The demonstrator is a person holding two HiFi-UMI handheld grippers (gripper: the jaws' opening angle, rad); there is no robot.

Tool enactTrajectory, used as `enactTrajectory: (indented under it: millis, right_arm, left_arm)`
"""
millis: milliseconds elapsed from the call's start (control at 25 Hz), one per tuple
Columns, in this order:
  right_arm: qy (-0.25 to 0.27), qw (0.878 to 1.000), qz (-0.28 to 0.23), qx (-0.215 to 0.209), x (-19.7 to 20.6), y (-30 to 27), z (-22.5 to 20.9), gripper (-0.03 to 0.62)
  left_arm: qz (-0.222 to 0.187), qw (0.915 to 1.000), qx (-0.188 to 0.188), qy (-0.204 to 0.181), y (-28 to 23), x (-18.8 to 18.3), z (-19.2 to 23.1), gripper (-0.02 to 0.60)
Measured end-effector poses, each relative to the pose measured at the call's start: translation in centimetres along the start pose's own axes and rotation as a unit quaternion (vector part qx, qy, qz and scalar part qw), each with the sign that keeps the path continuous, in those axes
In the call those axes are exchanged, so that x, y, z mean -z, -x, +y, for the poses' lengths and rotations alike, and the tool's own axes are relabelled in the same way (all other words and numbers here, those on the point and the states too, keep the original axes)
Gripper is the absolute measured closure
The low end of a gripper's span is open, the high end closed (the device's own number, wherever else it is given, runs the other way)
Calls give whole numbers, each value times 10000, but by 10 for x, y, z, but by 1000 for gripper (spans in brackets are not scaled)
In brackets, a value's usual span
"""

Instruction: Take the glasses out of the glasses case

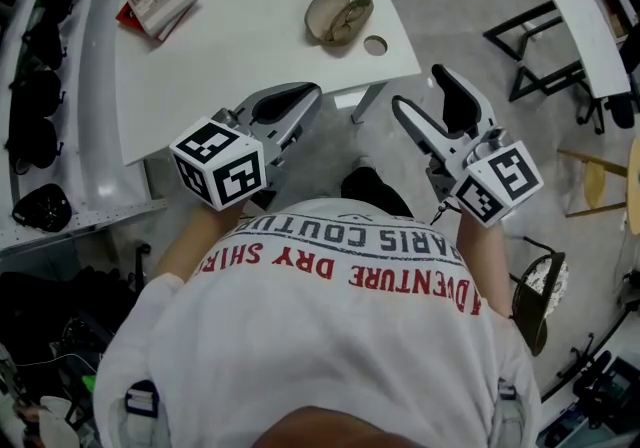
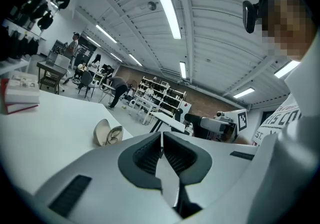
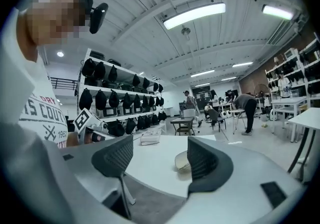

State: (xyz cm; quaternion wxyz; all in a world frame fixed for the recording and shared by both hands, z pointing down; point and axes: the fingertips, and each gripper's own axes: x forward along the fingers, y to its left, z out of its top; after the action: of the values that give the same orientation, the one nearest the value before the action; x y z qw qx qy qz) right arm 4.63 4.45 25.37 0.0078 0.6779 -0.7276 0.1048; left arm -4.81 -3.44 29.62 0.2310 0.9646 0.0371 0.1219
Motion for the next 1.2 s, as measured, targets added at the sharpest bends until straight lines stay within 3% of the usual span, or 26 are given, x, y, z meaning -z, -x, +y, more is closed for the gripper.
enactTrajectory:
  millis: [400,800,1000,1200]
  right_arm:
    - [84,9990,84,-442,-13,-39,-46,267]
    - [682,9897,723,-1034,-4,-95,-92,267]
    - [1099,9779,1083,-1414,3,-126,-112,267]
    - [1721,9576,1526,-1734,19,-155,-122,267]
  left_arm:
    - [-35,9993,-372,13,-30,-20,24,546]
    - [-145,9955,-921,189,-63,-45,63,546]
    - [-215,9923,-1181,317,-78,-53,85,546]
    - [-316,9879,-1447,464,-86,-56,103,546]
